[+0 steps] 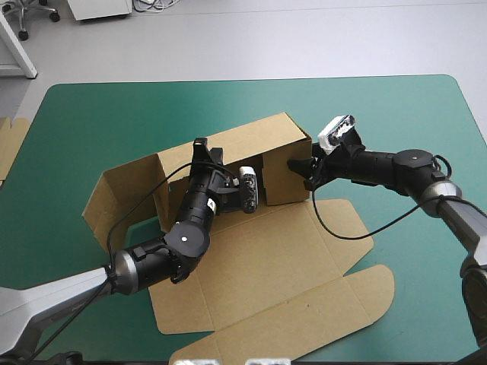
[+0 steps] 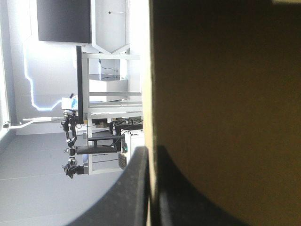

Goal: Fold the box

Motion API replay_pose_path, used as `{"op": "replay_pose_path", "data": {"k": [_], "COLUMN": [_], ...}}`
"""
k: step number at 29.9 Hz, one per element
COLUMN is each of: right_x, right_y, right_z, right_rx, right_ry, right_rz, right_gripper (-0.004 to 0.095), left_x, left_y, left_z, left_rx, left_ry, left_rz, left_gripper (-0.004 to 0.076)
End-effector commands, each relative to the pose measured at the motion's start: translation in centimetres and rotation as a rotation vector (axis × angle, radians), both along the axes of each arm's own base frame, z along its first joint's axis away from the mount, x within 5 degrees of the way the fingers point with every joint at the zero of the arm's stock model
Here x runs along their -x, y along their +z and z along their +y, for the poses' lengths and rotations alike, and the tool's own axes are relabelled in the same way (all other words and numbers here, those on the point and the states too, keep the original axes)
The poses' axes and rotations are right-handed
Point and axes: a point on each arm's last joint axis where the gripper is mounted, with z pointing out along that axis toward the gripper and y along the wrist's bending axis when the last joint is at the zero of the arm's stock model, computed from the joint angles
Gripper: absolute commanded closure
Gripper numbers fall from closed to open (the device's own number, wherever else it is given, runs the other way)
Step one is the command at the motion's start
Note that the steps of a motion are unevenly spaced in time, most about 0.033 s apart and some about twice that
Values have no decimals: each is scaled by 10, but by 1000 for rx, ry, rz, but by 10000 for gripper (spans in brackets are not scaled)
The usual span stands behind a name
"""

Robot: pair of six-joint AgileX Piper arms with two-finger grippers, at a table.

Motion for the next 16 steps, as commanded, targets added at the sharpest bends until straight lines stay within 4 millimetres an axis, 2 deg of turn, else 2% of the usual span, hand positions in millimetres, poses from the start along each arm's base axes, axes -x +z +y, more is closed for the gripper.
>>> {"op": "replay_pose_path", "data": {"k": [1,6,16], "right_x": [1,-2,-2], "right_y": [21,21,19], "right_z": [14,18,17], "right_rx": [-44,-26,-2], "right_ry": [30,11,4], "right_rz": [-68,-80,-81], "right_gripper": [363,384,540], "left_x": [0,0,0], "left_y": [24,23,23], "left_z": [0,0,0], "left_rx": [41,42,40], "left_ry": [-8,-7,-5], "left_rz": [-93,-91,-93], "left_gripper": [734,734,734]}}
